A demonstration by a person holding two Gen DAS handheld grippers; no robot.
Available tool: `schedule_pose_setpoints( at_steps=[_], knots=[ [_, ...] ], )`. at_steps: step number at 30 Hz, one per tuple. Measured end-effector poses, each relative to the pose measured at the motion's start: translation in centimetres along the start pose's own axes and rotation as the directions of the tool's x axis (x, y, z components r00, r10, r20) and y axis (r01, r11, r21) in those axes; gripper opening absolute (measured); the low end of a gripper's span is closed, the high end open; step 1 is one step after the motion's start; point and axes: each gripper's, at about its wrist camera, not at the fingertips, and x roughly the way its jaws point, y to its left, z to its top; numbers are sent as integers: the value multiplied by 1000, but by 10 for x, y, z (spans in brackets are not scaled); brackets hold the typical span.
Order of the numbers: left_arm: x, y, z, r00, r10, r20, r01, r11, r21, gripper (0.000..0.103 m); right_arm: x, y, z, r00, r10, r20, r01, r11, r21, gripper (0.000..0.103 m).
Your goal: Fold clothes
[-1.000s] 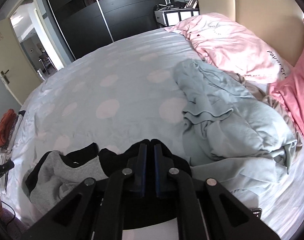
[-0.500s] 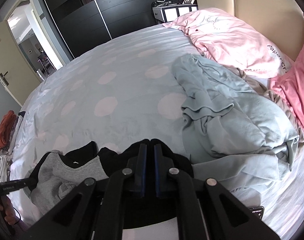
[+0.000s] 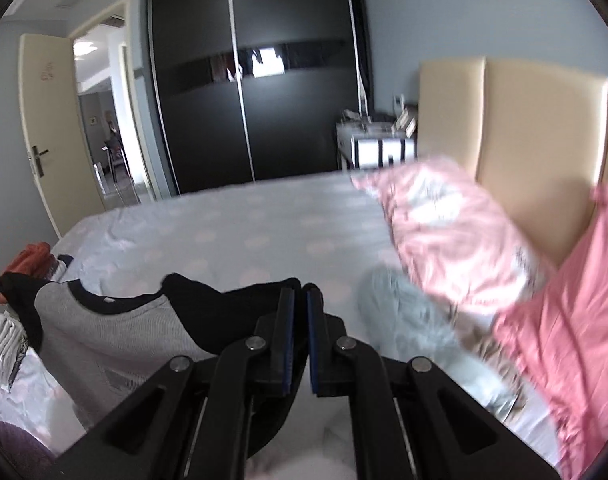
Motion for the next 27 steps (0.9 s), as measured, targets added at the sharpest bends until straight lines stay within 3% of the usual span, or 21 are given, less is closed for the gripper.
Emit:
schedule_pose_setpoints(
  at_steps=[4,9,14,18,21,27],
  knots=[
    [-65,-3,30,991,28,132,-34,998,44,5,-54,28,47,990,1,142,10,996,-83,5],
    [-146,0,48,956,22,291,-42,997,62,5,-120,48,84,957,31,288,3,993,-116,5],
    [-205,2,46,920,-4,391,-33,996,86,5,-176,65,100,908,47,417,11,991,-136,5],
    [-237,3,36,895,-39,444,-10,994,108,5,-208,72,101,880,66,471,6,989,-149,5],
    [-233,11,33,910,-45,413,-2,994,111,5,-213,78,100,881,74,467,6,986,-167,5],
    [-154,29,26,973,9,231,-30,996,88,5,-158,87,83,941,73,331,-10,982,-188,5]
  ],
)
